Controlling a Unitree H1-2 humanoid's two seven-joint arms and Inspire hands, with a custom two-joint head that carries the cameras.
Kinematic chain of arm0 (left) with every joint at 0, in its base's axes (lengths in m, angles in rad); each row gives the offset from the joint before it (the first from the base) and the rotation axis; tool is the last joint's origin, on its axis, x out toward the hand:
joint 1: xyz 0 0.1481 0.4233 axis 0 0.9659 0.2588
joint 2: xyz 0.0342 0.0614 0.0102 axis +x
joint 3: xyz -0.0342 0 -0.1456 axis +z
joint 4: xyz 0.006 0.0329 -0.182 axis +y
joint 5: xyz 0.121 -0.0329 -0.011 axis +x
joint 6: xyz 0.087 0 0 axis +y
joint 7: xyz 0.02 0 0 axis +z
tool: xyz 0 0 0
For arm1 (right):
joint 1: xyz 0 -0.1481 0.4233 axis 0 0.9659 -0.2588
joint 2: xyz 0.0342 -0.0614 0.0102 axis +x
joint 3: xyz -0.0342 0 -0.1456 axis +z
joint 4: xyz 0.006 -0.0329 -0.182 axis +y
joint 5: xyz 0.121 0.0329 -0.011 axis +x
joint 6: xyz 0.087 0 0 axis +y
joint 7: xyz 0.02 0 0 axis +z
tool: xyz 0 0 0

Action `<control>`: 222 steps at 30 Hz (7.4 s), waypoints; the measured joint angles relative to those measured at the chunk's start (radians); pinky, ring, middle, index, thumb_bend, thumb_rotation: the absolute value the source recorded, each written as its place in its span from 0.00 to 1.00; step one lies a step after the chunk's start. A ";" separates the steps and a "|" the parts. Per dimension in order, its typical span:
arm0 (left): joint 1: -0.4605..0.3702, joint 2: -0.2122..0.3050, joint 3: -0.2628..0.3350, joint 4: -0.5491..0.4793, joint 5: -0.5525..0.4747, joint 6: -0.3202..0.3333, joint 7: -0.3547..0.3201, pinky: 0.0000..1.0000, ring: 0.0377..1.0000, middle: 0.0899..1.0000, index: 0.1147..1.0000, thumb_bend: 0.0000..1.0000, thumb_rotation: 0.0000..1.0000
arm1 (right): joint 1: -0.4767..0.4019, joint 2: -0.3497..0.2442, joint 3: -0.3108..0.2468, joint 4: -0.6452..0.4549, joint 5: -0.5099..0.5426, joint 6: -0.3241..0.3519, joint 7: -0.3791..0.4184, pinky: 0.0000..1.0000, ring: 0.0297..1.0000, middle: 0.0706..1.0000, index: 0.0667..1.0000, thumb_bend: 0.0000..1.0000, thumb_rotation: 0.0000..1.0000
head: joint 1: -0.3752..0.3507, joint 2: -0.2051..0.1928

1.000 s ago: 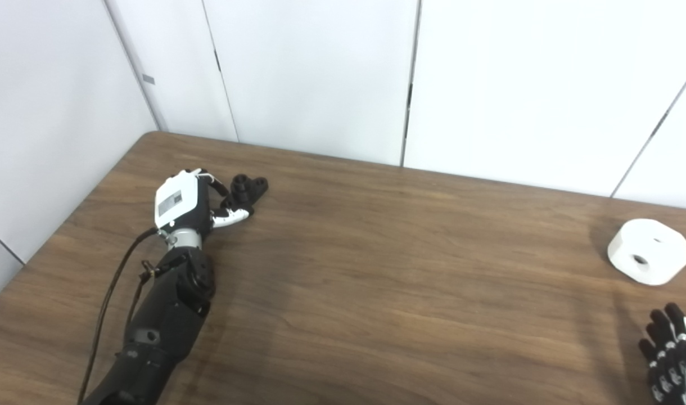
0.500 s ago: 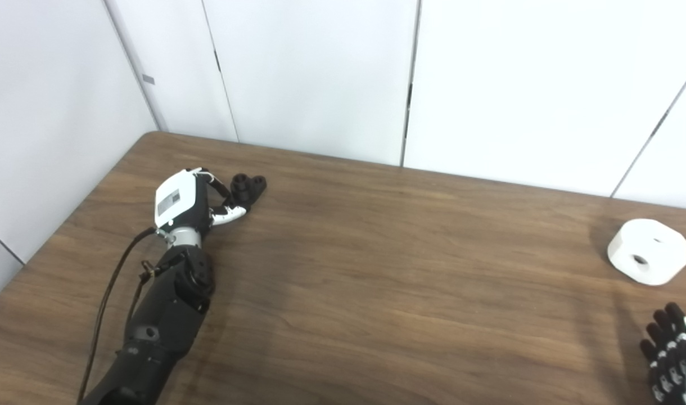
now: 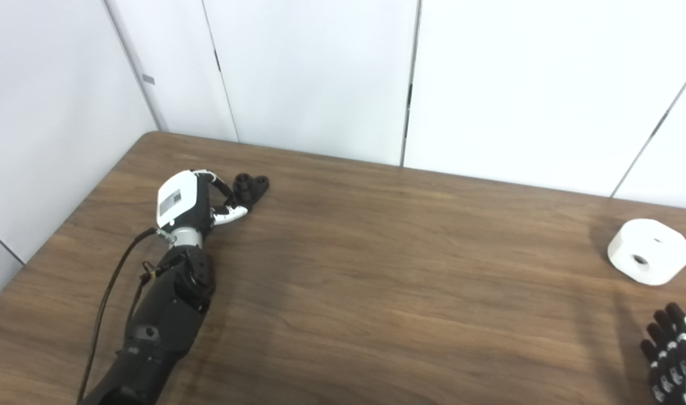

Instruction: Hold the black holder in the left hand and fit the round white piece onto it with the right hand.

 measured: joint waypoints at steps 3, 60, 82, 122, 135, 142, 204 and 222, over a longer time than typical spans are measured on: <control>0.015 0.000 -0.008 -0.026 -0.001 -0.001 -0.005 0.91 0.91 0.80 0.42 0.52 0.05 | 0.000 0.000 0.000 -0.005 -0.001 0.001 0.000 1.00 1.00 1.00 1.00 0.49 1.00 | -0.002 0.002; 0.492 -0.080 -0.374 -0.747 0.124 -0.309 -0.434 0.87 0.93 0.86 0.43 0.51 0.06 | -0.001 0.016 0.118 -0.176 -0.128 0.169 -0.091 1.00 1.00 0.92 1.00 0.54 0.97 | -0.351 0.227; 0.494 -0.083 -0.321 -0.692 0.120 -0.394 -0.430 0.89 0.92 0.85 0.42 0.51 0.06 | -0.100 -0.172 0.061 -0.221 -0.491 0.331 -0.176 0.86 0.93 0.96 0.98 0.79 0.43 | -0.525 0.198; 0.503 -0.068 -0.280 -0.685 0.078 -0.433 -0.455 0.87 0.90 0.81 0.43 0.51 0.06 | -0.599 -0.380 0.313 0.383 -0.641 0.352 -0.063 0.89 1.00 1.00 0.95 0.87 0.31 | -0.577 0.207; 0.506 -0.068 -0.276 -0.685 0.069 -0.433 -0.457 0.85 0.90 0.82 0.43 0.51 0.06 | -0.641 -0.357 0.355 0.450 -0.643 0.352 -0.068 0.89 1.00 1.00 0.95 0.85 0.34 | -0.572 0.204; 0.508 -0.068 -0.269 -0.695 0.065 -0.430 -0.475 0.84 0.90 0.83 0.43 0.51 0.06 | -0.644 -0.340 0.342 0.444 -0.649 0.352 -0.053 0.88 1.00 0.99 0.91 0.83 0.33 | -0.572 0.207; 0.510 -0.100 -0.274 -0.728 0.095 -0.384 -0.509 0.83 0.91 0.83 0.43 0.51 0.06 | -0.424 -0.368 0.394 -0.029 -0.667 0.335 0.036 0.86 0.92 0.83 0.45 0.52 0.13 | -0.476 0.233; 0.496 -0.151 -0.328 -0.747 0.155 -0.299 -0.524 0.90 0.91 0.82 0.43 0.51 0.06 | -0.294 -0.277 0.399 -0.313 -0.670 0.354 0.219 0.88 0.94 0.84 0.45 0.52 0.14 | -0.310 0.278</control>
